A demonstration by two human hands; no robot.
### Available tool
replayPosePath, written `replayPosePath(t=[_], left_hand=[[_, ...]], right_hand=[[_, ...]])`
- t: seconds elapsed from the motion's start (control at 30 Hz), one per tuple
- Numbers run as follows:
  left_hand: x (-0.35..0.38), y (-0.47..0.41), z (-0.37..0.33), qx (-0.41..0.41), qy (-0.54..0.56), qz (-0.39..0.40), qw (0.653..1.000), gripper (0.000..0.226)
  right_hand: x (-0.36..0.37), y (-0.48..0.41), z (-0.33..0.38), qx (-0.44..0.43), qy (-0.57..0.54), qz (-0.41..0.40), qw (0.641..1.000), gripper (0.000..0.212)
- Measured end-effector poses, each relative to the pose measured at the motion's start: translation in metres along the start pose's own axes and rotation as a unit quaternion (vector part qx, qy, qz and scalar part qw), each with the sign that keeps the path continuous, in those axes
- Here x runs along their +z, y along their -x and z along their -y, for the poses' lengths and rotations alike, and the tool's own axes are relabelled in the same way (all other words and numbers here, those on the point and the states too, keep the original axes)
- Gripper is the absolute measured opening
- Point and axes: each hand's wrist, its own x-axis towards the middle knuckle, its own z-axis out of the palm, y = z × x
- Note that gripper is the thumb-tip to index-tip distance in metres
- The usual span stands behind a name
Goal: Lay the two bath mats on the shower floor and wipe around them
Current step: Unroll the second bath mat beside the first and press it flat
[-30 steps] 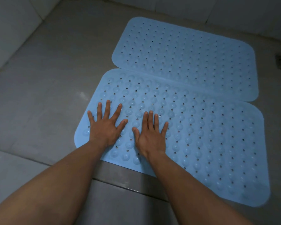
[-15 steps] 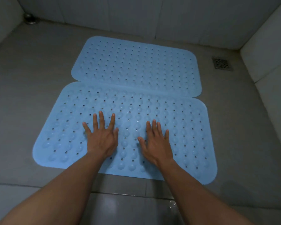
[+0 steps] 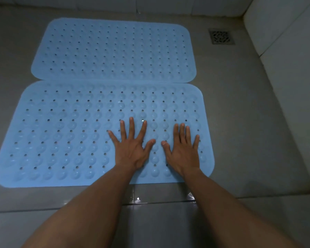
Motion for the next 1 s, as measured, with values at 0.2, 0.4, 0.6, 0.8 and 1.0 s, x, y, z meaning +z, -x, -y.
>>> replayPosePath(t=[0.2, 0.4, 0.6, 0.8, 1.0], left_hand=[[0.000, 0.000, -0.001, -0.004, -0.019, -0.007, 1.000, 0.075], [0.002, -0.001, -0.003, -0.005, -0.025, -0.014, 1.000, 0.072], [0.002, 0.000, -0.005, -0.005, -0.016, -0.032, 0.999, 0.071], [-0.005, -0.001, -0.003, -0.005, -0.006, 0.023, 1.000, 0.072], [-0.049, -0.005, -0.007, 0.013, 0.029, 0.065, 0.997, 0.070]], right_hand=[[0.009, 0.000, 0.000, 0.000, 0.019, -0.035, 0.999, 0.074], [0.014, -0.002, -0.001, -0.002, 0.024, -0.038, 0.999, 0.072], [0.014, -0.002, -0.001, -0.002, 0.024, -0.041, 0.999, 0.073], [0.000, -0.001, -0.001, 0.000, 0.016, 0.027, 0.999, 0.076], [-0.045, -0.004, 0.003, 0.013, -0.023, 0.078, 0.997, 0.072]])
